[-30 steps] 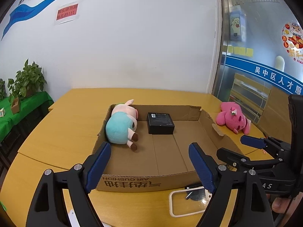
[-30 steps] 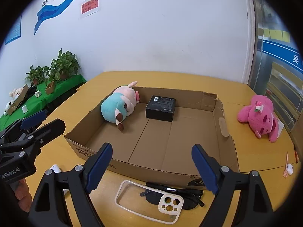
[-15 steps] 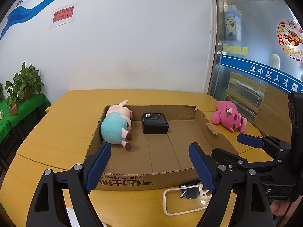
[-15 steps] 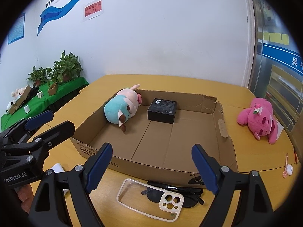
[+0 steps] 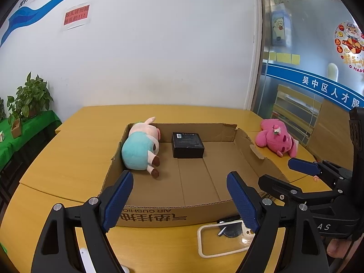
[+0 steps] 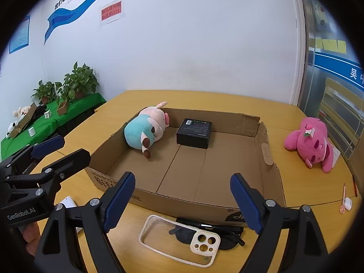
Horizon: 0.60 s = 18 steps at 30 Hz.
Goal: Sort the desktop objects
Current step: 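Withdraw the left gripper up from the cardboard box, then move the left gripper down toward the clear phone case on the table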
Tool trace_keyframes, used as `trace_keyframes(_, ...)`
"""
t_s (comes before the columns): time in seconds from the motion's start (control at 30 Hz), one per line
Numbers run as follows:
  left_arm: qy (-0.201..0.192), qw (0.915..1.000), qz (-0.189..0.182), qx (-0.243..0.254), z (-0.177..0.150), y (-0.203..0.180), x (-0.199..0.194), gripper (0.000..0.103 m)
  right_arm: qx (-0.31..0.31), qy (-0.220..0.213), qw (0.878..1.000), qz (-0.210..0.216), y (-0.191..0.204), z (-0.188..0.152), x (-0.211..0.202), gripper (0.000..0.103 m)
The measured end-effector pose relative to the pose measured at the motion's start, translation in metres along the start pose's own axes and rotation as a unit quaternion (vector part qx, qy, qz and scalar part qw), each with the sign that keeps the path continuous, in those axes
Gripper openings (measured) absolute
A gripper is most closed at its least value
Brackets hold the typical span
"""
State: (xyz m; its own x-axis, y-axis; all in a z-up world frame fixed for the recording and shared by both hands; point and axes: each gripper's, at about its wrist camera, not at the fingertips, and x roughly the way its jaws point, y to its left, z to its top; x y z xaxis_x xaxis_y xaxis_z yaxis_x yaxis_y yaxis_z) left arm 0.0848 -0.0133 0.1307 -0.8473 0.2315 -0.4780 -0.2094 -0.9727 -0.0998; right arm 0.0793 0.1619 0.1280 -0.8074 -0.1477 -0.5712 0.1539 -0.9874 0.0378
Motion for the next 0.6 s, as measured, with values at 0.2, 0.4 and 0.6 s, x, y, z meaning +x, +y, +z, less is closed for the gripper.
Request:
trace_keyframes(0.2,0.005,1.0000,-0.002,-0.005,-0.0018,-0.0003,0.0031,0.088,0.001,0.000,1.000,-0.003,-0.0021,-0.0003,0.0018,0.086)
trace_keyframes(0.4,0.009,1.0000,0.000,-0.003,-0.0031,-0.0001,0.0060,0.088,0.006,0.005,1.000,-0.003,-0.0061,-0.0029,0.0062,0.086)
trace_keyframes(0.6,0.014,0.9999,-0.002,-0.002,-0.0064,-0.0018,0.0088,0.088,0.008,0.009,1.000,-0.003,-0.0092,-0.0063,0.0087,0.086)
